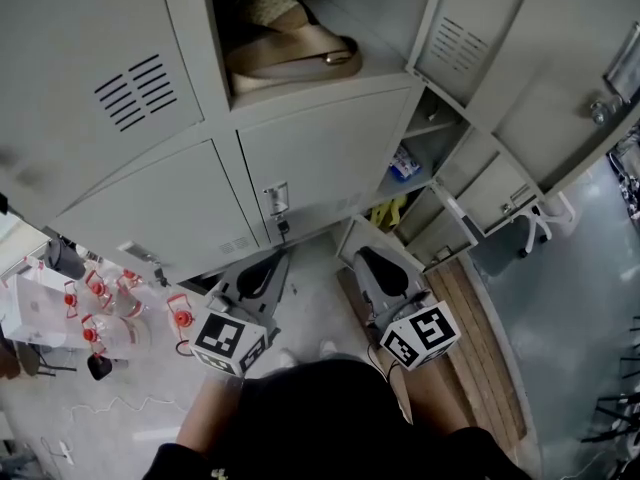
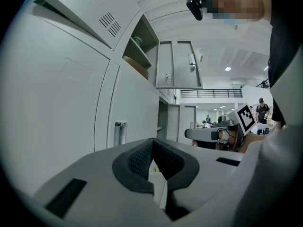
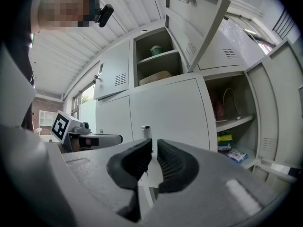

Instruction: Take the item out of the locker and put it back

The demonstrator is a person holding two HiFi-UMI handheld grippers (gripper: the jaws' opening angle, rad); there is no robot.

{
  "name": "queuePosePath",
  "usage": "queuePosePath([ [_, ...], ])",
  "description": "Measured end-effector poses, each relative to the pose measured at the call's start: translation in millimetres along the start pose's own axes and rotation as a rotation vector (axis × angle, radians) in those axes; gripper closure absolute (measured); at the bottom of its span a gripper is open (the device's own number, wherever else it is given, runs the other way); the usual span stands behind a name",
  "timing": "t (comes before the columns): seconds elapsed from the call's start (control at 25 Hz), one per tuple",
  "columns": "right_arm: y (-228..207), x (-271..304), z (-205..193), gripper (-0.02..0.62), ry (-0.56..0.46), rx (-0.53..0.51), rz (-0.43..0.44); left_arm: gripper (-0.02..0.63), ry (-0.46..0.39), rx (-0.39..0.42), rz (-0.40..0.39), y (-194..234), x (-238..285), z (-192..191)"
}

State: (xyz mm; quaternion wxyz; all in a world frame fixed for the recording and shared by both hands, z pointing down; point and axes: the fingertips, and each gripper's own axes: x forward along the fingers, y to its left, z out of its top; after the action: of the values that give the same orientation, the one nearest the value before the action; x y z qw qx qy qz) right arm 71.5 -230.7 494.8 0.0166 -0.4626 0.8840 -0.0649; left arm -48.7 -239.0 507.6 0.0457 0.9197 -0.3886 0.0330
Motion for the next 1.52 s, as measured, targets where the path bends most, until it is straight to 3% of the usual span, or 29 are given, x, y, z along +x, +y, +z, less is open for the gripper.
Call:
queuePosePath([
  [0.44,-8.9,-23.2,-18.7,0.565,0.026,0.019,-0.056,0.594,0.024,-0.027,-0.011,-9.8,-3.0,-16.2],
  [1.52,-0.1,-17.4,-31.0,0.565,0.065,0.031,-0.039,0.594,0.044,-0.044,-0.015,-15.7,-6.1,-28.6],
])
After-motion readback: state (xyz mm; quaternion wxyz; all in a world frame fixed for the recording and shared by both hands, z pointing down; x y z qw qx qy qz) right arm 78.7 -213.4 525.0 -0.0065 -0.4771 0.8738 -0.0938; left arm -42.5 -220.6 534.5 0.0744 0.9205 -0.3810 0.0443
